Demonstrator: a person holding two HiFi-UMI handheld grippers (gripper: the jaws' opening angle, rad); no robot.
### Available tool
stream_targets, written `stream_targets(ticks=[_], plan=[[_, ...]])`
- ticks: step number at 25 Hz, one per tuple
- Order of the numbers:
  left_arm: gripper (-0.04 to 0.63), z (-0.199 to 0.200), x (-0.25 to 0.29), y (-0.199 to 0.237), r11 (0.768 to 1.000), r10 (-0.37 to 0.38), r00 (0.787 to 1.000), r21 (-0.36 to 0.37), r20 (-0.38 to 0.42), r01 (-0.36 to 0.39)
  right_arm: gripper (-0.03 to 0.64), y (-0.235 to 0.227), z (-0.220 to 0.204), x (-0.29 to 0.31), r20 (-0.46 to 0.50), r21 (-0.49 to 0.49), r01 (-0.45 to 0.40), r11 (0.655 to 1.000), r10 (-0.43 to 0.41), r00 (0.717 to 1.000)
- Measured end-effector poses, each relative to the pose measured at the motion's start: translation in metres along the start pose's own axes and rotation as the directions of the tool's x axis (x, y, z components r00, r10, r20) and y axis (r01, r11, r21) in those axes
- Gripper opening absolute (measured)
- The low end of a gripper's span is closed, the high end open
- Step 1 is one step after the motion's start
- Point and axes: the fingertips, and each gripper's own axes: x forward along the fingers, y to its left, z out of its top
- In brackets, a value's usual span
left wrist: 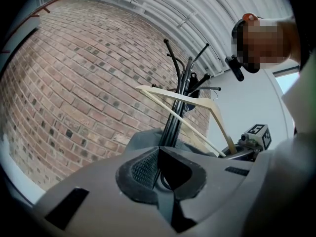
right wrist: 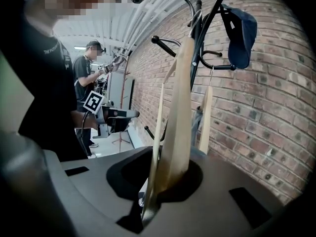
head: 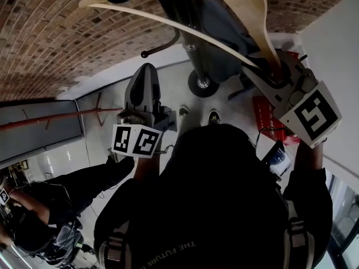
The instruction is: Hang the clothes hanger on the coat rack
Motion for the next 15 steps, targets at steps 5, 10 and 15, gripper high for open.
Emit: stream_targets(ticks=[5, 10, 15], plan=[[0.02, 0.007, 0.01, 0.01, 1.0, -0.011, 1.0, 0.012, 0.008, 0.011, 0.044, -0.01, 0.008, 0.009, -0.005, -0.01, 0.007, 1.0, -0.007, 1.0], [0.02, 0.016, 0.012, 0.021, 1.0, -0.008, 1.0, 0.012, 0.021, 0.008, 0.044, -0.009, 0.016, 0.019, -0.034, -0.046, -0.01, 0.999, 0.008, 0.999], [0.02, 0.018, 0.009, 0.024, 1.0, 0.003, 1.0, 0.005, 0.028, -0.003, 0.044, -0.007, 0.015, 0.025, -0.089, -0.059, -0.037, 0.998, 0.031, 0.996]])
